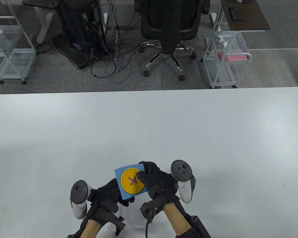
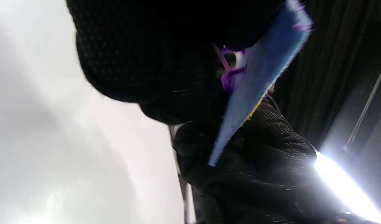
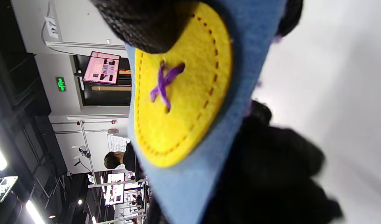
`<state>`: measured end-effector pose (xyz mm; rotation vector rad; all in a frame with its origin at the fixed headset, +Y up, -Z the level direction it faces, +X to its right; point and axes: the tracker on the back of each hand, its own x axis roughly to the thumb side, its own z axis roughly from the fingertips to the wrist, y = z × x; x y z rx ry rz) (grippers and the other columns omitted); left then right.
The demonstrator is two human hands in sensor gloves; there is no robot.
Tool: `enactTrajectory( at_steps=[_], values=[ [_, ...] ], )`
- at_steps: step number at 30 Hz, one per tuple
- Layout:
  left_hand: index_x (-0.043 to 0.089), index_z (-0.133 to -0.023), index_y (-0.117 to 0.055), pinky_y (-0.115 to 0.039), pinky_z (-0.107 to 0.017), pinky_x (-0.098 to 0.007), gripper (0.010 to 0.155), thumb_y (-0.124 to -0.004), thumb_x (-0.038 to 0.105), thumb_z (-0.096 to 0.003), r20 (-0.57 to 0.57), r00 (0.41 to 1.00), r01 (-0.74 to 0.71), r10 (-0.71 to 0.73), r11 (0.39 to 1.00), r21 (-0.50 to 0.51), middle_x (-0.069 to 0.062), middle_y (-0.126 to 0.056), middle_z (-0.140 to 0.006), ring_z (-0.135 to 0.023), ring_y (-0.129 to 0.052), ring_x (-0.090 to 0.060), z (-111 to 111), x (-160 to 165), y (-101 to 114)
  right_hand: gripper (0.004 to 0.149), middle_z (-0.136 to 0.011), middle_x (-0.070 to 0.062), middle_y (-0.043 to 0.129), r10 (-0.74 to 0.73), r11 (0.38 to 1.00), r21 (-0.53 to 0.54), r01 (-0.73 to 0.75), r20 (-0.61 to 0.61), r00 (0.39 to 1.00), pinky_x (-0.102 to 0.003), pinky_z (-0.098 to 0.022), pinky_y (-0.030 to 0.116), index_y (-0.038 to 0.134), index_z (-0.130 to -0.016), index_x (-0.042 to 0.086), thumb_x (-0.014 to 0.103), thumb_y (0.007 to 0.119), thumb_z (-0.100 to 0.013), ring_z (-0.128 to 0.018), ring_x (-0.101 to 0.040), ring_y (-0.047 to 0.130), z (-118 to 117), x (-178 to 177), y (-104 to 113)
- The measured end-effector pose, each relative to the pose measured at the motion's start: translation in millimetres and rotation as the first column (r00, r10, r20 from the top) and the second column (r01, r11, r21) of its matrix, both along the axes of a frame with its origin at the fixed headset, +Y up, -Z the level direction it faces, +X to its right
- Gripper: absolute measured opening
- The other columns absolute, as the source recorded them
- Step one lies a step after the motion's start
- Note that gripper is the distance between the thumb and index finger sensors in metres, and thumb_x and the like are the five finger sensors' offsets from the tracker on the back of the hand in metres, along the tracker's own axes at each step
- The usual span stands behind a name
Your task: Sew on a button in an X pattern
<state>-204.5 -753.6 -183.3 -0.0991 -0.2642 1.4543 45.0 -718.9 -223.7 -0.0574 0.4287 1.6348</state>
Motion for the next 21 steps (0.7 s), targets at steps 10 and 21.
enactTrajectory(
  at_steps=[10, 21],
  values=[
    [0.007, -0.116, -0.036, -0.038, -0.062, -0.079, 0.067, -0.058, 0.043, -0.0643, -0.304, 0.689, 0.724, -0.658, 0.65, 0.233, -0.037, -0.025, -0.116, -0.097, -0.026, -0.068, 13, -19, 40, 0.049, -0.098, -0.006, 0.069, 0.318, 0.938, -0.174, -0.301, 0.083, 0.944, -0.042, -0.063, 0.071, 0.049, -0.102, 0.025, 0.026, 0.072, -0.059, -0.077, -0.023, 0.084, -65, 19, -12],
    [0.008, -0.116, -0.035, -0.024, -0.057, -0.082, 0.068, -0.057, 0.045, -0.0635, -0.226, 0.538, 0.841, -0.812, 0.499, 0.209, -0.037, -0.016, -0.114, -0.094, -0.013, -0.069, 9, 0, 27, 0.05, -0.101, -0.001, 0.062, 0.743, 0.642, -0.286, -0.711, 0.005, 0.669, -0.046, -0.076, 0.055, 0.043, -0.104, 0.033, 0.03, 0.071, -0.062, -0.087, -0.021, 0.072, -86, 8, -41]
  ],
)
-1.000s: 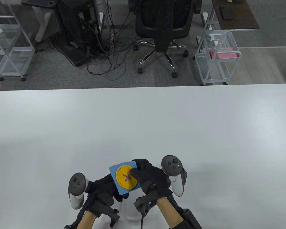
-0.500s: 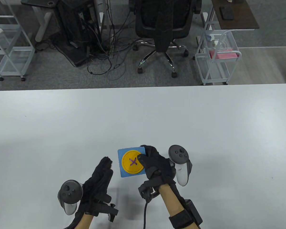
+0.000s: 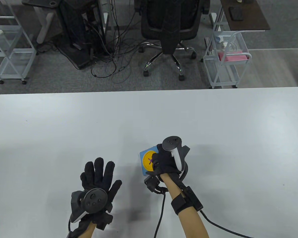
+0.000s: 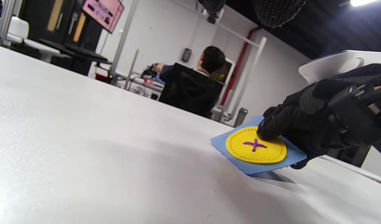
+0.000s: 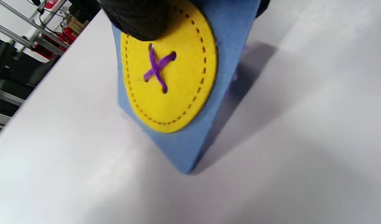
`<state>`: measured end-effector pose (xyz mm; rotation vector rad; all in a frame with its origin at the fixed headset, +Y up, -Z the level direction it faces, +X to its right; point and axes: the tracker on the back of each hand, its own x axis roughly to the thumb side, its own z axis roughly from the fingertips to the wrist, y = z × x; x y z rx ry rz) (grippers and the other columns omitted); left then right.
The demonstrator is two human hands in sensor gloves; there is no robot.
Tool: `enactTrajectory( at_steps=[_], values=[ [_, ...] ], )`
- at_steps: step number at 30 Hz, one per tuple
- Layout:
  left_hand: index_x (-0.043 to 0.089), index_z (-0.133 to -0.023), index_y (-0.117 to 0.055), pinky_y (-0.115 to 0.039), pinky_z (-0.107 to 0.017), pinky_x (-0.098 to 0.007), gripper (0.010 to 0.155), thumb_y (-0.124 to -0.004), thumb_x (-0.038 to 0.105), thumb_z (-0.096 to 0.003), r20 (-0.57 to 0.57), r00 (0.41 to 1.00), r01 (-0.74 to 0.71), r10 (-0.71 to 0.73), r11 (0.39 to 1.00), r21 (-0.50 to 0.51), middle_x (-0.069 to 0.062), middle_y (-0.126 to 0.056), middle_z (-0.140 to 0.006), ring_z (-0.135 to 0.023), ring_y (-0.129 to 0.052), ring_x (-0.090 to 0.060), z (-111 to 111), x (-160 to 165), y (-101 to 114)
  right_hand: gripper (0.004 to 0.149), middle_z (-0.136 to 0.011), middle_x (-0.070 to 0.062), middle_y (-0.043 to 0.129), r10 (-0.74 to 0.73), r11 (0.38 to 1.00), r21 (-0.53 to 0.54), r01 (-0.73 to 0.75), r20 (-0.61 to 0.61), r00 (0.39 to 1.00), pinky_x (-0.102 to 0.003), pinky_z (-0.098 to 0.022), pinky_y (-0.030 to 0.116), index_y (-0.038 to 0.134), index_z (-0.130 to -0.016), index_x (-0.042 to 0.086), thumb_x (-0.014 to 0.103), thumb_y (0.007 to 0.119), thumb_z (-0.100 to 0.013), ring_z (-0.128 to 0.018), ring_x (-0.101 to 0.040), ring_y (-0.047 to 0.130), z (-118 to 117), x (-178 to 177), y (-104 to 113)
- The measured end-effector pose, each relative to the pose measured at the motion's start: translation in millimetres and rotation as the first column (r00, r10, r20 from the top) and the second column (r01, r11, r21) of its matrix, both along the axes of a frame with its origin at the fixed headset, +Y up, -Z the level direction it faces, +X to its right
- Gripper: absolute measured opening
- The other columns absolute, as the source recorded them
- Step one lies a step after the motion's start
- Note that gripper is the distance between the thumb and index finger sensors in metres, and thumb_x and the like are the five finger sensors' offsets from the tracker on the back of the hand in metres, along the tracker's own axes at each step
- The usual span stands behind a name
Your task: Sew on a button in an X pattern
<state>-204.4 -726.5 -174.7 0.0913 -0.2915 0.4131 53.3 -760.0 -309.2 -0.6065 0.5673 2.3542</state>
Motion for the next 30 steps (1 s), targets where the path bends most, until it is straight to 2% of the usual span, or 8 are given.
enactTrajectory(
  at_steps=[3, 10, 16, 19, 22, 24, 27, 30],
  values=[
    [0.008, -0.116, -0.035, -0.024, -0.057, -0.082, 0.068, -0.057, 0.044, -0.0635, -0.007, 1.0, -0.004, 0.004, 1.0, -0.012, -0.037, -0.016, -0.114, -0.094, -0.013, -0.069, 0, -1, -1, 0.051, -0.1, 0.001, 0.062, 0.157, 0.988, 0.003, -0.157, -0.011, 0.988, -0.048, -0.078, 0.051, 0.043, -0.104, 0.033, 0.031, 0.071, -0.062, -0.088, -0.02, 0.071, 1, -2, -2],
    [0.008, -0.116, -0.036, -0.024, -0.057, -0.082, 0.067, -0.058, 0.044, -0.0635, -0.015, 1.0, 0.023, -0.024, 0.999, -0.048, -0.037, -0.016, -0.114, -0.093, -0.013, -0.069, -3, -1, -4, 0.066, -0.099, 0.001, 0.055, 0.332, 0.943, -0.01, -0.333, -0.042, 0.942, -0.047, -0.079, 0.049, 0.029, -0.107, 0.03, 0.038, 0.074, -0.06, -0.085, -0.02, 0.067, 8, -6, -10],
    [0.007, -0.116, -0.036, -0.024, -0.057, -0.082, 0.068, -0.058, 0.044, -0.0635, -0.019, 0.999, 0.042, -0.043, 0.998, -0.048, -0.037, -0.015, -0.114, -0.093, -0.013, -0.069, -3, 0, -4, 0.081, -0.107, -0.002, 0.039, 0.395, 0.918, -0.021, -0.396, -0.051, 0.917, -0.049, -0.081, 0.043, 0.012, -0.107, 0.028, 0.044, 0.074, -0.058, -0.091, -0.022, 0.058, 12, -5, -10],
    [0.007, -0.116, -0.036, -0.023, -0.057, -0.082, 0.067, -0.058, 0.044, -0.0635, -0.019, 0.998, 0.054, -0.055, 0.997, -0.053, -0.037, -0.015, -0.113, -0.093, -0.012, -0.069, -3, 1, -5, 0.094, -0.115, -0.004, 0.005, 0.402, 0.915, -0.02, -0.404, -0.054, 0.914, -0.049, -0.085, 0.026, -0.006, -0.105, 0.029, 0.048, 0.072, -0.057, -0.107, -0.027, 0.029, 14, -2, -9],
    [0.008, -0.116, -0.035, -0.023, -0.057, -0.082, 0.068, -0.058, 0.044, -0.0634, -0.016, 0.998, 0.066, -0.067, 0.996, -0.052, -0.037, -0.014, -0.114, -0.093, -0.012, -0.069, -3, 1, -5, 0.099, -0.109, 0.006, -0.024, 0.375, 0.927, 0.044, -0.372, -0.071, 0.924, -0.047, -0.085, 0.006, -0.019, -0.1, 0.035, 0.053, 0.068, -0.057, -0.11, -0.025, -0.01, 23, 6, 3],
    [0.008, -0.116, -0.035, -0.022, -0.057, -0.082, 0.068, -0.057, 0.045, -0.0633, -0.013, 0.996, 0.087, -0.087, 0.995, -0.052, -0.036, -0.014, -0.114, -0.094, -0.011, -0.068, -3, 1, -4, 0.097, -0.104, 0.016, -0.032, 0.356, 0.931, 0.12, -0.345, -0.083, 0.931, -0.044, -0.084, -0.004, -0.02, -0.097, 0.044, 0.053, 0.068, -0.057, -0.104, -0.017, -0.027, 33, 13, 18],
    [0.009, -0.116, -0.035, -0.022, -0.057, -0.082, 0.068, -0.057, 0.045, -0.0632, -0.011, 0.993, 0.119, -0.119, 0.991, -0.056, -0.037, -0.014, -0.114, -0.094, -0.011, -0.068, -3, 2, -5, 0.094, -0.096, 0.031, -0.035, 0.362, 0.92, 0.205, -0.333, -0.125, 0.924, -0.038, -0.082, -0.017, -0.016, -0.091, 0.055, 0.052, 0.07, -0.054, -0.095, -0.002, -0.04, 52, 26, 38],
    [0.008, -0.116, -0.034, -0.022, -0.057, -0.082, 0.069, -0.057, 0.046, -0.0632, -0.01, 0.991, 0.132, -0.132, 0.989, -0.06, -0.037, -0.015, -0.114, -0.093, -0.011, -0.069, -2, 4, -4, 0.094, -0.091, 0.035, -0.038, 0.483, 0.866, 0.25, -0.434, -0.188, 0.855, -0.034, -0.08, -0.022, -0.018, -0.085, 0.059, 0.053, 0.07, -0.053, -0.09, 0.003, -0.044, 74, 46, 52]
  ],
)
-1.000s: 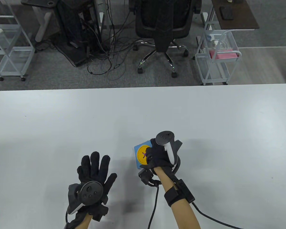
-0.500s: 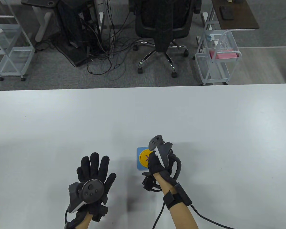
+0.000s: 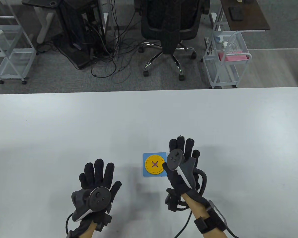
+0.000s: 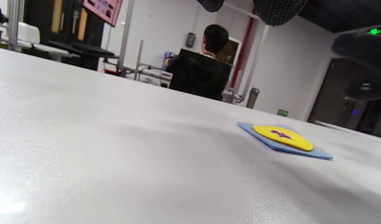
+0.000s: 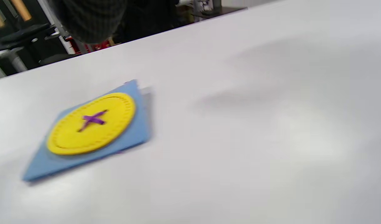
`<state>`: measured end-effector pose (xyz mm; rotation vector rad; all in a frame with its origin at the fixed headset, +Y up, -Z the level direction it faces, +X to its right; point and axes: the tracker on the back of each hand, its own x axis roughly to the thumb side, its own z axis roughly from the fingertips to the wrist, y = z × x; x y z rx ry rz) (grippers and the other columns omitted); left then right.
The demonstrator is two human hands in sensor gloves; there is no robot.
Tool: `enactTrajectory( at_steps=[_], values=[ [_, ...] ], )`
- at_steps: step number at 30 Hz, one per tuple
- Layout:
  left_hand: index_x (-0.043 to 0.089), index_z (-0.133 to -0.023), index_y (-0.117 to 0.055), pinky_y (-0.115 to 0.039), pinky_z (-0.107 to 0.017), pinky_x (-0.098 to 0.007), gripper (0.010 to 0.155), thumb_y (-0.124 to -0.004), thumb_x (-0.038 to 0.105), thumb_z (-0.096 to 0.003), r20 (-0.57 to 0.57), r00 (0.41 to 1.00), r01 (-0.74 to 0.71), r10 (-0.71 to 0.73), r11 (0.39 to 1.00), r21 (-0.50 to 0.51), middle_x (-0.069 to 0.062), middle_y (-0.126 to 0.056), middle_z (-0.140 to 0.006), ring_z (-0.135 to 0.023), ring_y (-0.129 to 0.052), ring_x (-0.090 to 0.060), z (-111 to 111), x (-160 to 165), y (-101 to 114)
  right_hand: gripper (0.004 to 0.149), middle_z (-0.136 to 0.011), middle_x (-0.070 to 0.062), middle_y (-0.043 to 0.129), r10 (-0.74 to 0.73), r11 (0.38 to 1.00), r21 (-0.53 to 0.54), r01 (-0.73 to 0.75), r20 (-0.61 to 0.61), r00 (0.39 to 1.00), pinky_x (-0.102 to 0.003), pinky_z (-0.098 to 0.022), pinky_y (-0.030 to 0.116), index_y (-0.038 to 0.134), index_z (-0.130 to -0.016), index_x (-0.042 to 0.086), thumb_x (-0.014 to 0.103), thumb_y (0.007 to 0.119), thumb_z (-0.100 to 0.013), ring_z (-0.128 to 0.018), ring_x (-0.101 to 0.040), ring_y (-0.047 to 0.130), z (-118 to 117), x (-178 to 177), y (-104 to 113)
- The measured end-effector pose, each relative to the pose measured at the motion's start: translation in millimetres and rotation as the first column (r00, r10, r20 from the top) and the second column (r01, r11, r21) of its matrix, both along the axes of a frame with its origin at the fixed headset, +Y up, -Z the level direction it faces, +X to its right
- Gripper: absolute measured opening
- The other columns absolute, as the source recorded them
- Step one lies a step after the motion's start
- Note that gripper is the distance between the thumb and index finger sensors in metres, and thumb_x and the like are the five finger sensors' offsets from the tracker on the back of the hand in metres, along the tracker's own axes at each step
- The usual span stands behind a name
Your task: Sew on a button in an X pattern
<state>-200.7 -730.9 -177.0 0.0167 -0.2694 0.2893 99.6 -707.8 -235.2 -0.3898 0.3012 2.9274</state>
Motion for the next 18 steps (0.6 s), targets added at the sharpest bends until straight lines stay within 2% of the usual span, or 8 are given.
enactTrajectory(
  at_steps=[2, 8, 11, 18],
  values=[
    [0.008, -0.116, -0.034, -0.022, -0.057, -0.082, 0.069, -0.056, 0.046, -0.0632, 0.006, 1.0, 0.001, -0.001, 1.0, 0.0, -0.037, -0.015, -0.114, -0.093, -0.011, -0.069, 1, 1, 0, 0.093, -0.093, 0.034, -0.036, 0.094, 0.995, 0.043, -0.093, -0.011, 0.996, -0.036, -0.081, -0.02, -0.016, -0.087, 0.058, 0.055, 0.07, -0.051, -0.092, 0.001, -0.043, 13, 15, 2],
    [0.007, -0.117, -0.033, -0.022, -0.057, -0.083, 0.071, -0.053, 0.049, -0.0629, 0.029, 0.999, 0.028, -0.028, 1.0, -0.006, -0.038, -0.015, -0.114, -0.094, -0.011, -0.069, 2, 5, 0, 0.093, -0.096, 0.03, -0.034, 0.167, 0.986, -0.007, -0.168, -0.054, 0.984, -0.039, -0.081, -0.017, -0.014, -0.089, 0.058, 0.06, 0.069, -0.048, -0.094, -0.002, -0.04, 35, 50, -20],
    [0.007, -0.117, -0.032, -0.021, -0.057, -0.084, 0.072, -0.05, 0.051, -0.0627, 0.051, 0.998, 0.04, -0.039, 0.999, -0.022, -0.038, -0.014, -0.114, -0.094, -0.01, -0.07, 2, 8, -2, 0.092, -0.095, 0.029, -0.035, 0.144, 0.985, -0.088, -0.148, -0.052, 0.988, -0.039, -0.081, -0.016, -0.017, -0.087, 0.057, 0.064, 0.065, -0.045, -0.093, -0.003, -0.04, 34, 57, -29],
    [0.008, -0.117, -0.029, -0.02, -0.057, -0.084, 0.074, -0.046, 0.054, -0.0621, 0.093, 0.993, 0.075, -0.072, 0.997, -0.03, -0.039, -0.012, -0.114, -0.094, -0.008, -0.07, 3, 14, -4, 0.088, -0.096, 0.026, -0.034, 0.073, 0.992, -0.094, -0.083, -0.108, 0.992, -0.042, -0.079, -0.017, -0.018, -0.087, 0.055, 0.071, 0.054, -0.039, -0.093, -0.004, -0.04, 35, 54, -34]
  ],
)
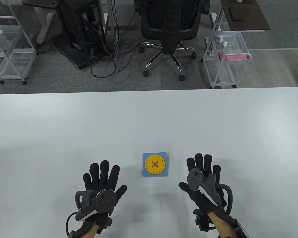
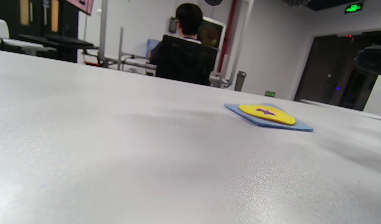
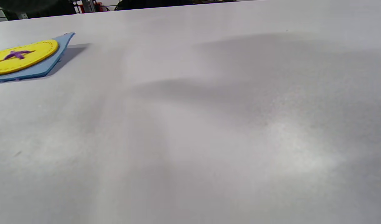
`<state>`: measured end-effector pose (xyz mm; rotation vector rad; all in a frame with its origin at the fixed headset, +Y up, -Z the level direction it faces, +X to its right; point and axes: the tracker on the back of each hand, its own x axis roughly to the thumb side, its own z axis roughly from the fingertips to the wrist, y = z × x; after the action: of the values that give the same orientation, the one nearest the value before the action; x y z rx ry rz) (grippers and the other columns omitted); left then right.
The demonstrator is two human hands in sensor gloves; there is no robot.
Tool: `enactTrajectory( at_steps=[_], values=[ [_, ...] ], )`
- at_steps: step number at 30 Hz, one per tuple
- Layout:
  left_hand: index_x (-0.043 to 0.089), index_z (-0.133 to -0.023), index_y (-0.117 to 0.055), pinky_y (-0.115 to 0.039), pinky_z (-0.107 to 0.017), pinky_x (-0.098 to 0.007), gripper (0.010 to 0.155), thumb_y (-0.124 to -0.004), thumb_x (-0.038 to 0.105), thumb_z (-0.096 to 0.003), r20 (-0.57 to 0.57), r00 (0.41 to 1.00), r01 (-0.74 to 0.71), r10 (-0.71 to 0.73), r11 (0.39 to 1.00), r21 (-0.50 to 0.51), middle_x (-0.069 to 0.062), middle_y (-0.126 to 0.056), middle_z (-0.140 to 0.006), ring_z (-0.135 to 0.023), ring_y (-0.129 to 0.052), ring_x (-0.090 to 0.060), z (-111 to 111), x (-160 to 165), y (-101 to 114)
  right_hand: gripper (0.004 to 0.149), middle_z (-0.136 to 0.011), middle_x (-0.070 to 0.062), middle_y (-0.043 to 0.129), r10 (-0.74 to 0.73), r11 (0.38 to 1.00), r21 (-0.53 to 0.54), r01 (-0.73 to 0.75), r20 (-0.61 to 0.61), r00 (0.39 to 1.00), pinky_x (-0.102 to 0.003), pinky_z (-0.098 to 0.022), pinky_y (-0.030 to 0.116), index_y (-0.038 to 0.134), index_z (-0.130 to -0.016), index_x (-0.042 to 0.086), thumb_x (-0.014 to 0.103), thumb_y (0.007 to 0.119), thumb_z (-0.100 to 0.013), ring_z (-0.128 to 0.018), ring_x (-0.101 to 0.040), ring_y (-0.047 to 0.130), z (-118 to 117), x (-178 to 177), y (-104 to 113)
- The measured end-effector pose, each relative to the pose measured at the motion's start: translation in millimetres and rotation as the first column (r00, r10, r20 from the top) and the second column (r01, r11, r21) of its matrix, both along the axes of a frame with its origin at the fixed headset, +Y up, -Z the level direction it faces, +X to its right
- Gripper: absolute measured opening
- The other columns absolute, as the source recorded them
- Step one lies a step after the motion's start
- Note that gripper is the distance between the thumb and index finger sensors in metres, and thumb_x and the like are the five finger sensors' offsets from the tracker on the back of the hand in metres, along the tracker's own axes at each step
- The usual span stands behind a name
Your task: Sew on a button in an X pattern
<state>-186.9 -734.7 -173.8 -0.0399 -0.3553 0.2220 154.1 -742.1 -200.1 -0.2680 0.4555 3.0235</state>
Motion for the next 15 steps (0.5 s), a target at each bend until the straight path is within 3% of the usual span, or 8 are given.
enactTrajectory(
  at_steps=[6, 15],
  values=[
    [0.008, -0.118, -0.028, -0.019, -0.057, -0.084, 0.074, -0.044, 0.054, -0.0618, 0.021, 1.0, 0.008, -0.008, 1.0, 0.001, -0.038, -0.012, -0.115, -0.094, -0.008, -0.069, 0.6, 2.9, -0.1, 0.087, -0.097, 0.024, -0.034, -0.025, 1.0, 0.002, 0.025, -0.035, 0.999, -0.044, -0.078, -0.016, -0.021, -0.087, 0.052, 0.073, 0.046, -0.035, -0.094, -0.006, -0.04, 2.6, -2.6, -2.1],
    [0.007, -0.118, -0.028, -0.019, -0.057, -0.084, 0.075, -0.044, 0.055, -0.0617, 0.017, 1.0, 0.012, -0.012, 1.0, 0.003, -0.038, -0.012, -0.115, -0.095, -0.008, -0.069, 0.1, 3.0, -0.6, 0.087, -0.098, 0.022, -0.033, -0.057, 0.998, -0.003, 0.057, -0.086, 0.995, -0.045, -0.075, -0.018, -0.019, -0.089, 0.049, 0.074, 0.042, -0.034, -0.093, -0.007, -0.04, 6.9, -5.8, -5.3]
  ],
)
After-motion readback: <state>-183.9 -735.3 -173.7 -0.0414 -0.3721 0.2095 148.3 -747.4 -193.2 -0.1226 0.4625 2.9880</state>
